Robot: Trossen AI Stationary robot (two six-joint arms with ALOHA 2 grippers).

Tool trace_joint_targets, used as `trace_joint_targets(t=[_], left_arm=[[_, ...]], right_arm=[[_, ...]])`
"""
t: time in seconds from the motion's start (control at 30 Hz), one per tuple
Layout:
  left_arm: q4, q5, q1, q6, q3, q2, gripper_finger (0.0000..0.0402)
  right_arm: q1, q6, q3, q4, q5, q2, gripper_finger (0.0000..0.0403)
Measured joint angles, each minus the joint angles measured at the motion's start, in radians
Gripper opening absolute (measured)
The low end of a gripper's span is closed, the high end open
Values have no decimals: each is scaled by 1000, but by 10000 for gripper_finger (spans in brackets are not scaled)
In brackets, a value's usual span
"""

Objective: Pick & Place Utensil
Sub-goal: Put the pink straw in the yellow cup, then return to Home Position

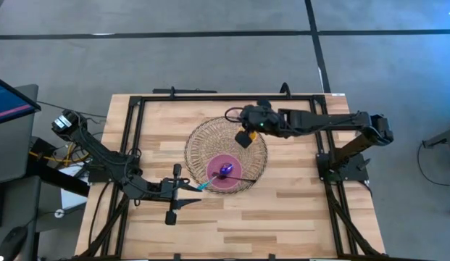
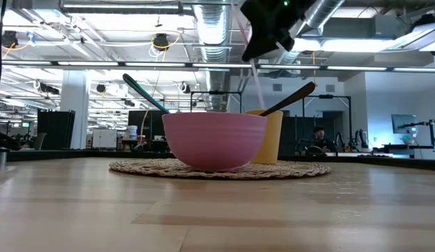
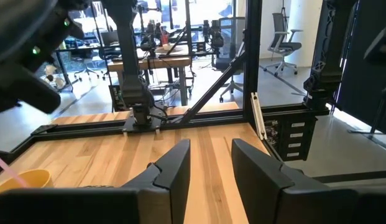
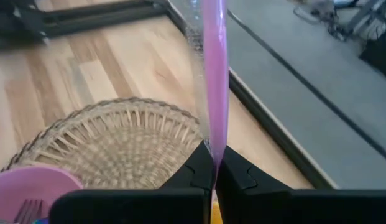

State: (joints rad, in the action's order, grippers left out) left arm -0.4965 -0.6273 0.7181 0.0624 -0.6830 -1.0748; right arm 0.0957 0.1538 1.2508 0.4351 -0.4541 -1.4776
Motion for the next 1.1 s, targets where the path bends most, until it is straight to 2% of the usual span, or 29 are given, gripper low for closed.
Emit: trace_joint_targets(t=[0.3, 0.47, 0.87, 1.1], left_arm=[[-1, 0, 0, 0, 0, 0, 117], [-1, 0, 0, 0, 0, 0, 116], [-1, 0, 0, 0, 0, 0, 115], [-1, 0, 0, 0, 0, 0, 114]], right_arm=[[6, 35, -119, -18, 3, 0, 0], [6, 88, -139, -21, 1, 0, 4], [4, 83, -143, -17, 3, 0, 92], [3, 83, -143, -17, 3, 0, 125]])
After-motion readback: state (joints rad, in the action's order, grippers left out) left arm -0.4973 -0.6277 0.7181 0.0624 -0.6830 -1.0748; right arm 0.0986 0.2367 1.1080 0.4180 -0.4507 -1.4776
